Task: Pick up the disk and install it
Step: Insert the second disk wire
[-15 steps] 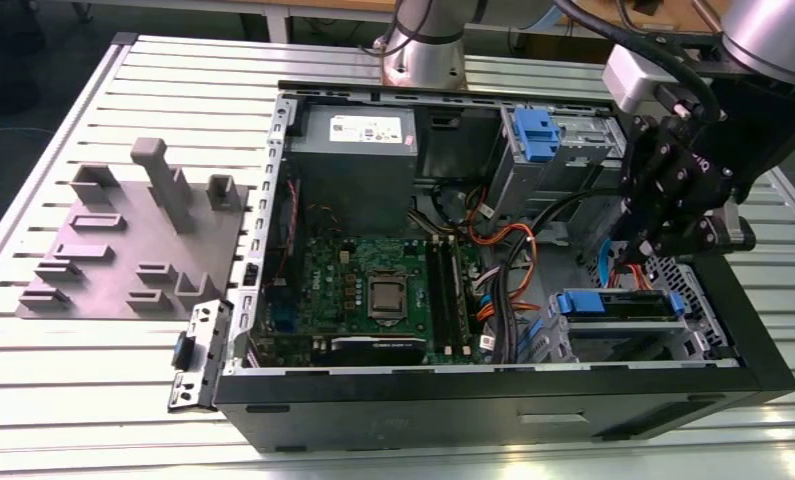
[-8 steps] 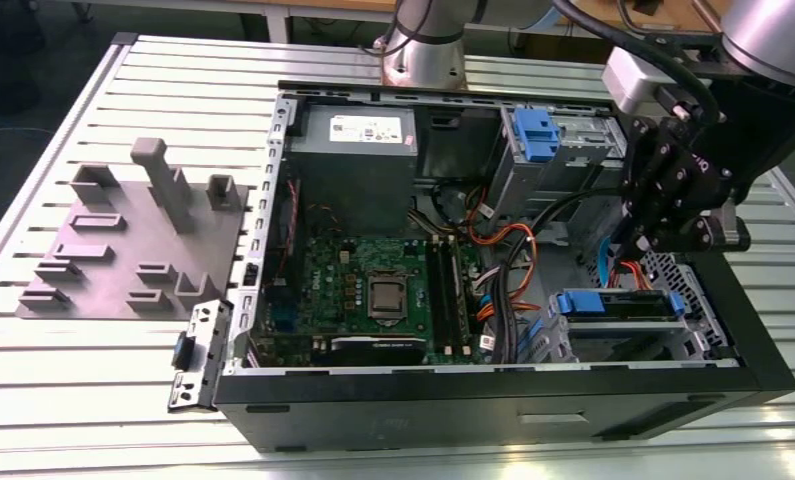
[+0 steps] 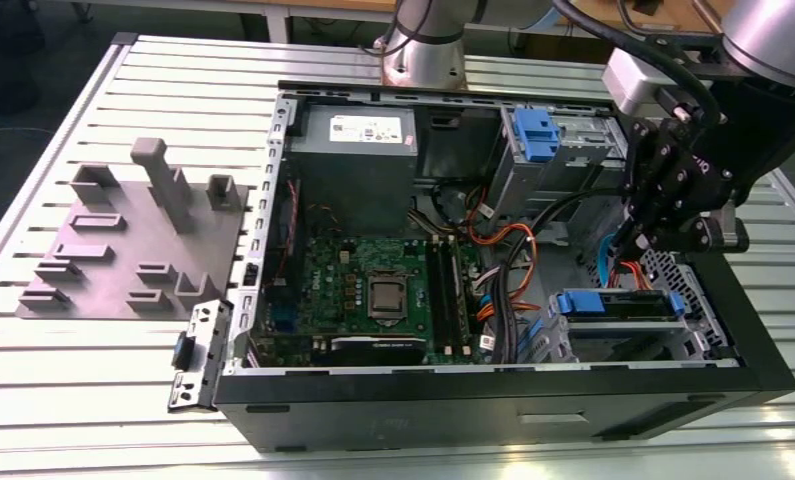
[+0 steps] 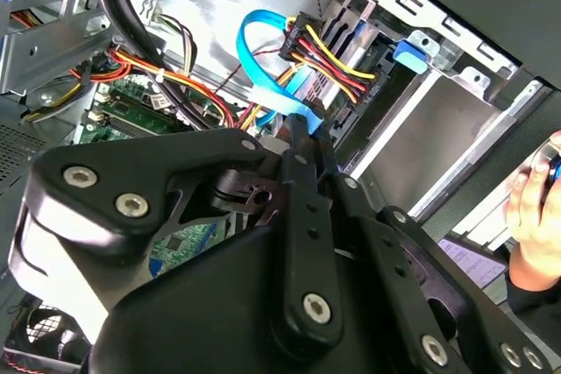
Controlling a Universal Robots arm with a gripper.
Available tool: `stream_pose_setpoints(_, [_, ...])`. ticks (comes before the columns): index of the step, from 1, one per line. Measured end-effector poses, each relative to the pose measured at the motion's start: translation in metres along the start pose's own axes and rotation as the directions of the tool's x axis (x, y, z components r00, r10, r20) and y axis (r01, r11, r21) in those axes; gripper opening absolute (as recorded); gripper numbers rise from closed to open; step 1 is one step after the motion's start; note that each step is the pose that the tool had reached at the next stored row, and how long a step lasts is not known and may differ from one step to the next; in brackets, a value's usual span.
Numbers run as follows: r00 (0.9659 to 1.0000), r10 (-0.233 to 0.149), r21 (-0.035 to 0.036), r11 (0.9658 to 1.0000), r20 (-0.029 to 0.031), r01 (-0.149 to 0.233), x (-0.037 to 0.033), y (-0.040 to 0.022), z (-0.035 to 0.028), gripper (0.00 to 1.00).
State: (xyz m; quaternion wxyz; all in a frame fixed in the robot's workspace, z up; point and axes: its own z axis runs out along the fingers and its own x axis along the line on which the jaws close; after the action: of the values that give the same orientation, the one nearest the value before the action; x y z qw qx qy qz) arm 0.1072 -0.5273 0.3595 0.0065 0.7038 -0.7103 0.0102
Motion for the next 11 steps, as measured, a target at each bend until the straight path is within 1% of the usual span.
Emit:
stream_pose_setpoints(8, [1.0, 0.0, 0.0, 1.0, 0.0, 0.0, 0.0004, 0.0, 0.0001, 0.16])
stream_pose_setpoints(11, [1.0, -0.001, 0.0007, 1.0, 0.0, 0.001, 0.0039, 0.0003, 0.0007, 0.16])
